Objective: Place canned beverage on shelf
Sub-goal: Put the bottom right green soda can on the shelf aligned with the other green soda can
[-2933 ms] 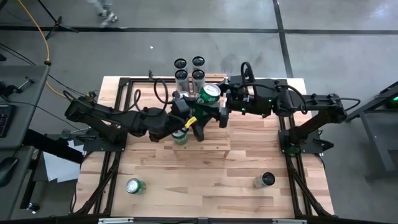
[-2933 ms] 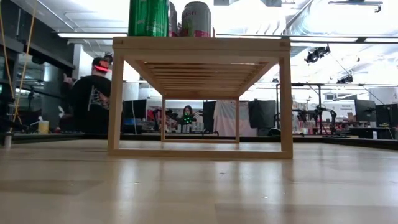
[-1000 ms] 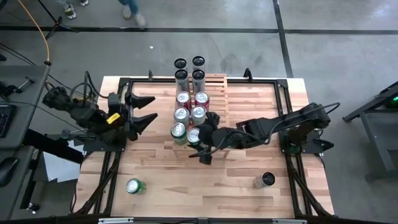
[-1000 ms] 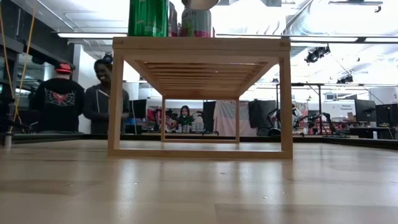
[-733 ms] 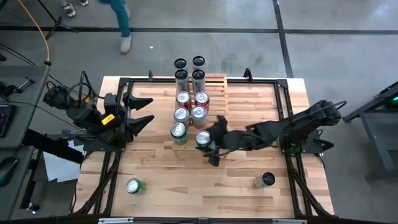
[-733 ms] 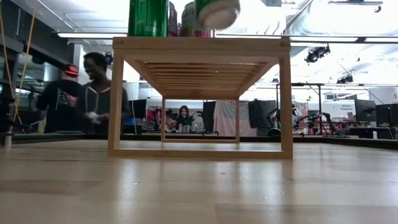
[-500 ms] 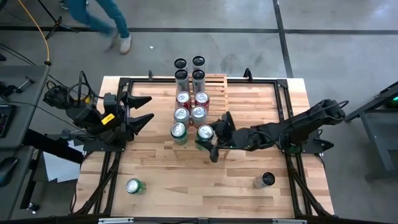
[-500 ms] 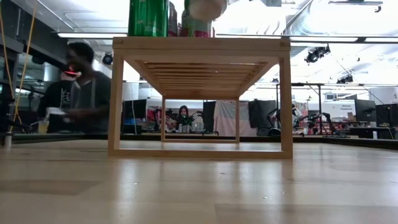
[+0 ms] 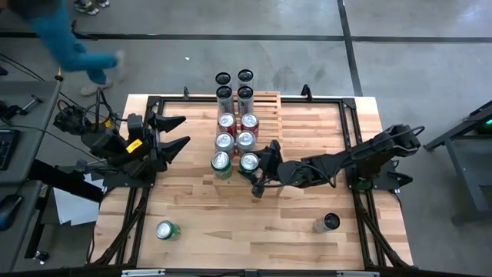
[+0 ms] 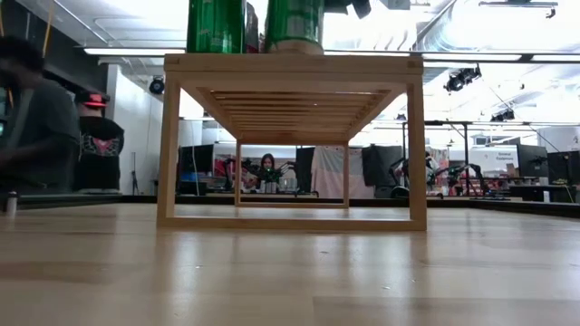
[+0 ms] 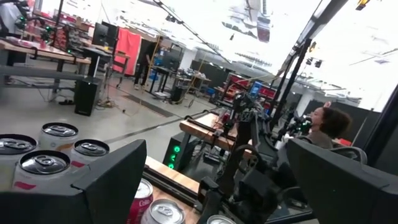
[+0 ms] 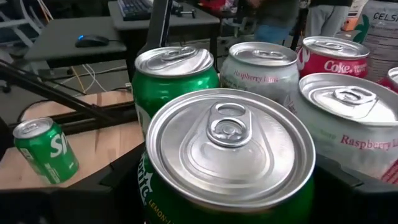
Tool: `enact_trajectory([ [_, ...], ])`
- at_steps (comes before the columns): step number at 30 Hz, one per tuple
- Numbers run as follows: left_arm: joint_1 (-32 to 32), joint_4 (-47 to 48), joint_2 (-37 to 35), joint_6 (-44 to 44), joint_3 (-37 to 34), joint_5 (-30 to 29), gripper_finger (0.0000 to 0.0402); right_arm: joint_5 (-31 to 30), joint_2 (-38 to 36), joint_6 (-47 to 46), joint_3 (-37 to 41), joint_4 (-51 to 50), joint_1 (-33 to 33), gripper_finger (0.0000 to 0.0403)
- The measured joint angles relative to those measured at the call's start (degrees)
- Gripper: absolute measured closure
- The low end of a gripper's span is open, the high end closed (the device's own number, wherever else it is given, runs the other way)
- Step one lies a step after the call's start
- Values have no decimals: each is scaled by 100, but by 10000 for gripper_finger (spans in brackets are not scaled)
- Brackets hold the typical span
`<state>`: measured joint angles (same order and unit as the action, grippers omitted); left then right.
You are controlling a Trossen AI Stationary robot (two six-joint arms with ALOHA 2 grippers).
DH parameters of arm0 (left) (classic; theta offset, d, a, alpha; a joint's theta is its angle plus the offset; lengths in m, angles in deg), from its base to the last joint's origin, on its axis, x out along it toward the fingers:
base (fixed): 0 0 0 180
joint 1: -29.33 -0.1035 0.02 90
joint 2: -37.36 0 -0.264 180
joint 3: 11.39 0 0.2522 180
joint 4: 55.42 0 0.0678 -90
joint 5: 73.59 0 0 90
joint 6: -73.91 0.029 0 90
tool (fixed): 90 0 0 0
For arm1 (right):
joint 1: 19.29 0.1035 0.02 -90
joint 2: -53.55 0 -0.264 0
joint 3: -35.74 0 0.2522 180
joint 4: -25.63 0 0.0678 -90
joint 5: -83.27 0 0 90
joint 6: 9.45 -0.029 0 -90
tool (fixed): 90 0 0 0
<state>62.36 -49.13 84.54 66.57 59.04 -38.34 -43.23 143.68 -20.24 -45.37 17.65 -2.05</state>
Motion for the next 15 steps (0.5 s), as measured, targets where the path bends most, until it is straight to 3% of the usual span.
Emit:
enact_trajectory([
  [9, 0, -13, 0, 1, 0, -158, 23, 294, 74, 376, -2, 61, -142, 115],
  [15, 2, -20, 3, -6, 0, -188, 23, 477, 240, 341, -9, 277, -297, 79],
])
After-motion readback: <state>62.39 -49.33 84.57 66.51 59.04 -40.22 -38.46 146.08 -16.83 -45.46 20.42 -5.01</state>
